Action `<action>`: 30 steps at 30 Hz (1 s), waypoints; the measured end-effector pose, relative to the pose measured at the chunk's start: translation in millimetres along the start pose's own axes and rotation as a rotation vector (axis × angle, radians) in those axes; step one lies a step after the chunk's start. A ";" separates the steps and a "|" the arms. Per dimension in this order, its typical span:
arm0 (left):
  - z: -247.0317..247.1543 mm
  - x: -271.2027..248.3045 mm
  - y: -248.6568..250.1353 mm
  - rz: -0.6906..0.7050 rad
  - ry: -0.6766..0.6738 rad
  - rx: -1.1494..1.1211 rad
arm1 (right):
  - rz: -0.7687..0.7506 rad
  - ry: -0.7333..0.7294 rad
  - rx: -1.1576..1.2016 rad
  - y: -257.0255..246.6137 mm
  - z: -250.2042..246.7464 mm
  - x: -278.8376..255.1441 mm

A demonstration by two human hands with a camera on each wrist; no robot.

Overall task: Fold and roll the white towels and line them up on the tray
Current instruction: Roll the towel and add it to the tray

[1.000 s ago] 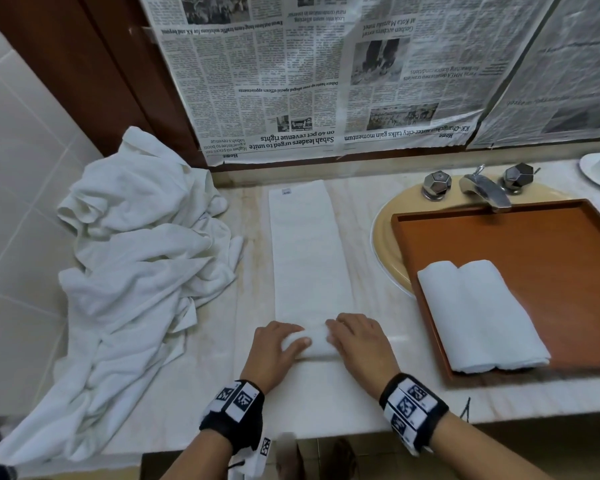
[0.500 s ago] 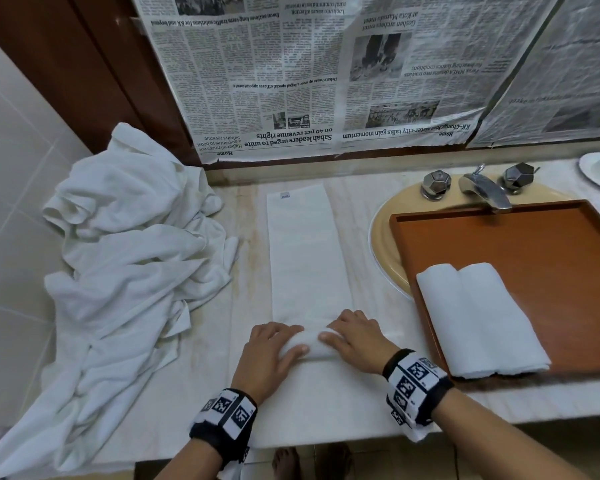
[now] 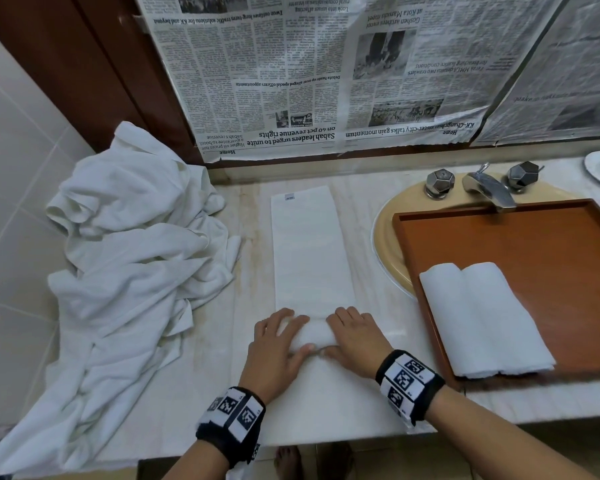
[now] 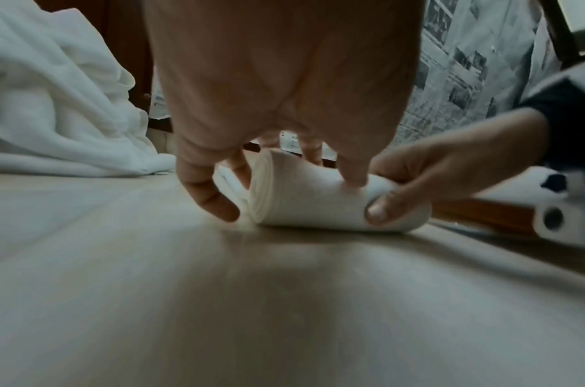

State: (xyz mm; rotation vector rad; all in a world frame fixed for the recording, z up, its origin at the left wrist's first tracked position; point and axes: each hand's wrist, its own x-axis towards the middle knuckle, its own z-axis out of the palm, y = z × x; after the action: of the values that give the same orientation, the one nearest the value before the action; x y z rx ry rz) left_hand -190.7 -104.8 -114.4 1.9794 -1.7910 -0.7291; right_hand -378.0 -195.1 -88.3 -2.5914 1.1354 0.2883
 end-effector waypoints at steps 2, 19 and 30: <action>1.3 -8.1 -2.5 0.035 -0.016 0.071 | -0.006 -0.048 0.058 5.0 -3.5 1.3; -0.7 4.4 -3.0 0.094 0.023 -0.014 | 0.008 0.108 0.173 1.3 5.5 -3.7; -23.2 40.3 -2.8 -0.043 -0.208 0.186 | 0.023 0.180 0.142 3.4 1.7 -1.0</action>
State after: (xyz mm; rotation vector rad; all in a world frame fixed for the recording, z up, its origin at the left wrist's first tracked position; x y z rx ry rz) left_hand -172.2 -146.0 -102.7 2.1340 -2.0064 -0.8370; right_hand -381.3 -195.9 -90.1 -2.5197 1.1986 -0.0220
